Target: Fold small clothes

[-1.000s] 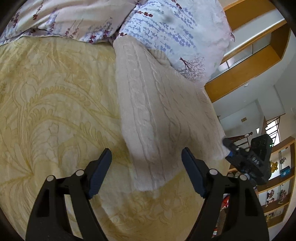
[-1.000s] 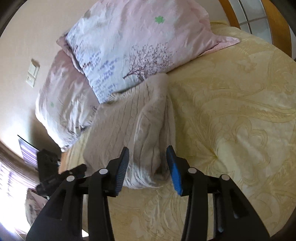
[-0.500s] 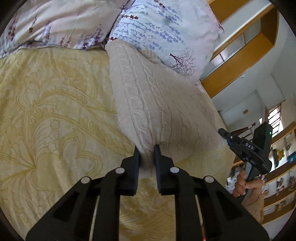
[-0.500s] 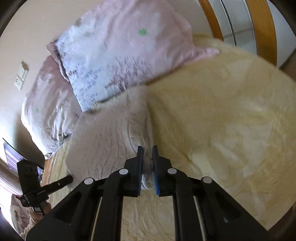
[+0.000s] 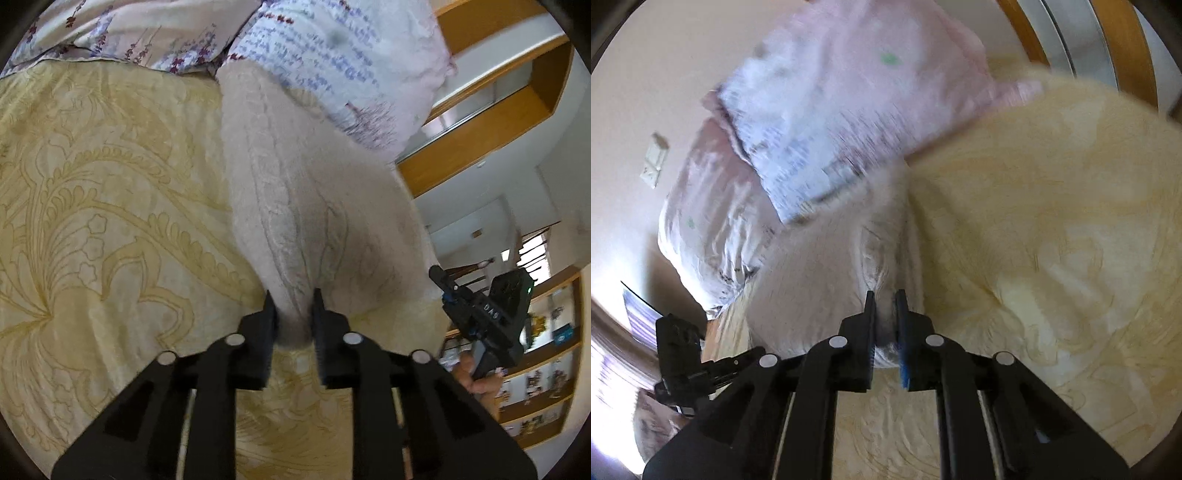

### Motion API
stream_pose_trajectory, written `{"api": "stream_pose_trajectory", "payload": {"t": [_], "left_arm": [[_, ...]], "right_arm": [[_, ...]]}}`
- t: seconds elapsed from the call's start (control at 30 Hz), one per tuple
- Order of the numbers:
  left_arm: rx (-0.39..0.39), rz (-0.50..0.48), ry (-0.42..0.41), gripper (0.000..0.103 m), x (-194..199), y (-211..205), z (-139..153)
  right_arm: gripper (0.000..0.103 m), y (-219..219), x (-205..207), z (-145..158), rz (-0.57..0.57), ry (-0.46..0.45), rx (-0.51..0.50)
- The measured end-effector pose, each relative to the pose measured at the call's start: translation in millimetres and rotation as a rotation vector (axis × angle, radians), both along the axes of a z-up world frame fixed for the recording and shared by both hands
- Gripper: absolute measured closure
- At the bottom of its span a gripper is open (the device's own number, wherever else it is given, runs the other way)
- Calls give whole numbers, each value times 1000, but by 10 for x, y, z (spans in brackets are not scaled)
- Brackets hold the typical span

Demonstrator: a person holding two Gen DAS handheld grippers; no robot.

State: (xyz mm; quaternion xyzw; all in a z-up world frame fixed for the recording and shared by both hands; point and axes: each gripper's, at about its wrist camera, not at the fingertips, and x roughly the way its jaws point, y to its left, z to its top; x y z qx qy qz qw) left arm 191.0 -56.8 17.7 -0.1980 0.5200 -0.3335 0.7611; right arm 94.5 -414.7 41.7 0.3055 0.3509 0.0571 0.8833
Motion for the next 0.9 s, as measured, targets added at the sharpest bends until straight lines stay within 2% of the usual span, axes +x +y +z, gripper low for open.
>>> {"api": "stream_pose_trajectory", "payload": {"t": [0.03,0.1,0.2,0.23,0.3,0.37,0.5,0.53,0.57,0.6,0.63,0.67,0.8,0.9], "left_arm": [[-19,-8,-13,88,-18,41,33],[-25,-22,-46,89,-62,95,71],[-12,-46,-55,90,-116,134,14],[-2,-52,-52,90,-129,143,-24],[11,-54,-52,90,-144,166,-65],[14,-57,-55,90,-146,157,-57],[45,-73,-87,86,-172,116,22],[48,-76,-94,83,-180,113,54],[56,-64,-101,81,-176,120,90],[60,-56,-107,69,-150,110,113],[65,-37,-117,53,-131,122,153],[70,-17,-126,43,-107,137,180],[107,38,-139,38,30,68,247],[205,64,-178,31,87,-102,280]], "right_arm": [[93,35,-61,141,3,-65,-24],[93,94,-101,285,1,-104,-100],[93,162,-7,145,-2,7,-238],[93,160,42,19,-6,70,-263],[94,155,87,-171,-14,136,-278],[93,155,90,-211,-27,136,-278],[92,202,113,-107,-20,136,-293],[92,190,104,-77,-21,132,-281],[86,175,94,-24,-24,118,-257],[83,160,90,32,-33,100,-234],[75,139,93,66,-35,85,-219],[68,120,119,115,-36,64,-195],[68,172,267,188,-51,41,-202],[68,335,320,298,-22,-25,-259]]}}
